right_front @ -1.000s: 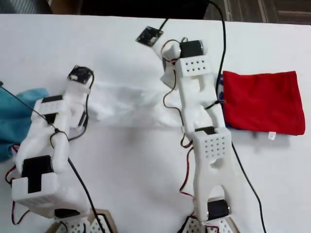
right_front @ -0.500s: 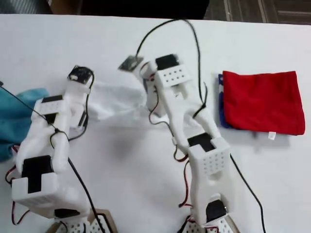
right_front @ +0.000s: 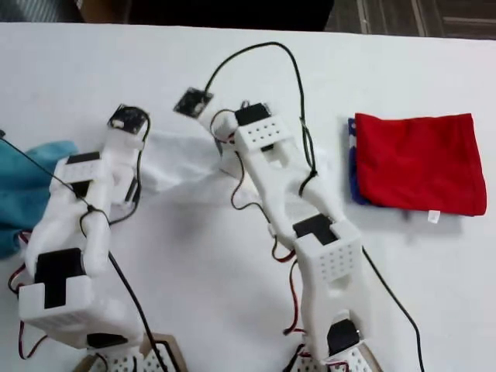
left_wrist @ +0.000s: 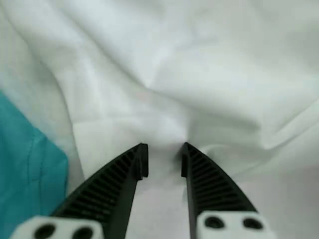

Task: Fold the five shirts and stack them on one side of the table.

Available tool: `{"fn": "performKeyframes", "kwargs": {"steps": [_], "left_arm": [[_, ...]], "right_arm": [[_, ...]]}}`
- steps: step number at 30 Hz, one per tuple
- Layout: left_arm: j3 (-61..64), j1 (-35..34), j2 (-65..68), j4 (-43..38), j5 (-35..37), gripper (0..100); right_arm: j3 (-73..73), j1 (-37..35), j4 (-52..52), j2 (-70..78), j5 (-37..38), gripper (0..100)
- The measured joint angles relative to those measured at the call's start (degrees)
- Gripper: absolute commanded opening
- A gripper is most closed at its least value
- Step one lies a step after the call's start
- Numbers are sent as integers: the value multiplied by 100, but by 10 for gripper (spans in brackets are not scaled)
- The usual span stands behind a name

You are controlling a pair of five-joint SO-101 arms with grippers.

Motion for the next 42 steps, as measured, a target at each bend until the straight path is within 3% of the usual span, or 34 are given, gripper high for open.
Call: {"fn": "performKeyframes", "kwargs": {"steps": [7,18,29,42], "left_arm": [[0,0,0,0,0,133],[0,0,0,0,0,133],[0,0,0,0,0,134],[0,0,0,0,0,134]], "right_arm": [[0,448,-580,-26,0,22],[343,1310,519,-1055,-26,22],[2523,1626,-589,-1081,-26,22],[2831,2409,-607,-2110,316,22]]}}
